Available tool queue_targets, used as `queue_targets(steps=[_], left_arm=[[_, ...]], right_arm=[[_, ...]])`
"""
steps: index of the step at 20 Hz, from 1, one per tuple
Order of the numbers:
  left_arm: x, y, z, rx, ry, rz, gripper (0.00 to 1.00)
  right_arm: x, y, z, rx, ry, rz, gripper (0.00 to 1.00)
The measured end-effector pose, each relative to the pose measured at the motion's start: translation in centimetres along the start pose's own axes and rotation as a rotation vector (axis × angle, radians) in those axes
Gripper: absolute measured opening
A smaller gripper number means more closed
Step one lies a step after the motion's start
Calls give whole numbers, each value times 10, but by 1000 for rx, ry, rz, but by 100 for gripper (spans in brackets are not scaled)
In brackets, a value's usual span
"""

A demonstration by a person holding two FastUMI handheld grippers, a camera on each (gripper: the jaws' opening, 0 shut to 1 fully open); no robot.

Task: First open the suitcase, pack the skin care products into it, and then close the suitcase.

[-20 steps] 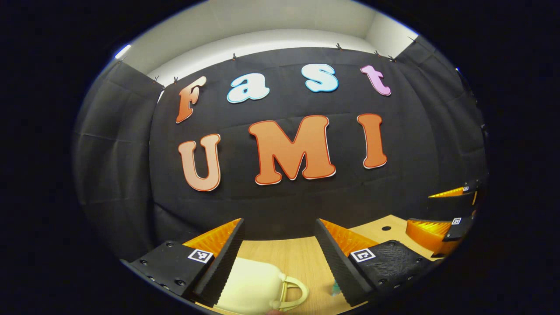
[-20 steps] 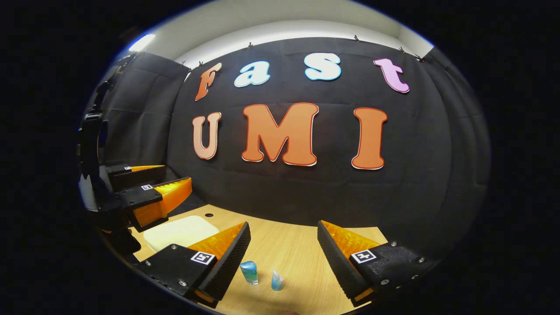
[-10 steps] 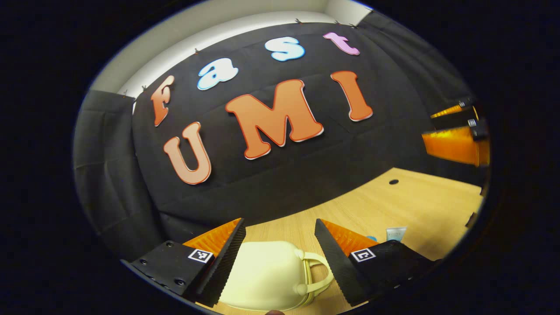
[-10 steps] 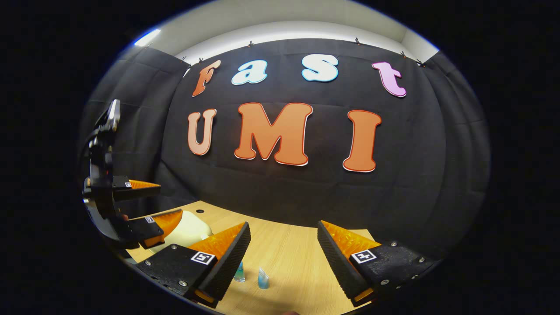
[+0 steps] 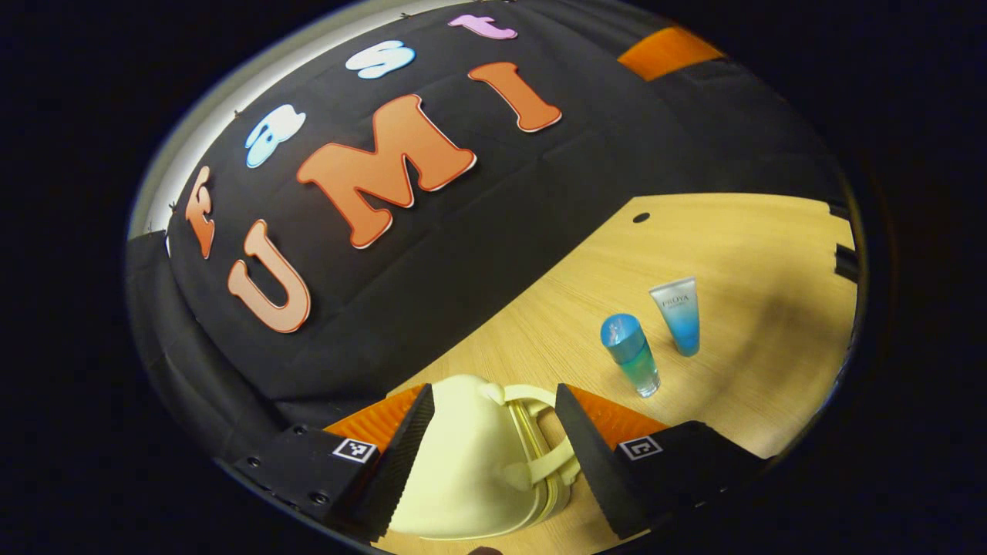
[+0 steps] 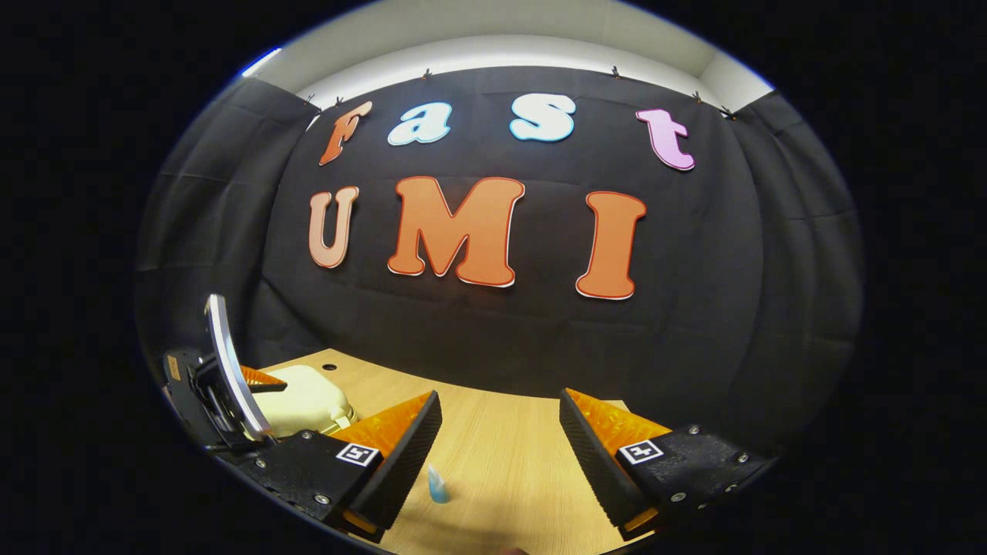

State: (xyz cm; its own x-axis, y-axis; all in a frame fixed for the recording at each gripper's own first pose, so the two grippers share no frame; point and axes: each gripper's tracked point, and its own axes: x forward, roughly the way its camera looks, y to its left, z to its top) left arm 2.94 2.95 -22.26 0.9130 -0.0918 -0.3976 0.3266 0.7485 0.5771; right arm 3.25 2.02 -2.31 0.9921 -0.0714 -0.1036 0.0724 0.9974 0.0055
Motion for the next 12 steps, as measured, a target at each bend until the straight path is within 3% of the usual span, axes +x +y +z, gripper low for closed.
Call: queue_targets(steps=[7,12], left_arm=[[15,-29,-46,144,95,-72,97],[19,-37,-64,254,126,-73,97]], right_arm=[[-4,-10,-6,2,11,-30,97],[-6,-11,-9,11,16,-42,97]])
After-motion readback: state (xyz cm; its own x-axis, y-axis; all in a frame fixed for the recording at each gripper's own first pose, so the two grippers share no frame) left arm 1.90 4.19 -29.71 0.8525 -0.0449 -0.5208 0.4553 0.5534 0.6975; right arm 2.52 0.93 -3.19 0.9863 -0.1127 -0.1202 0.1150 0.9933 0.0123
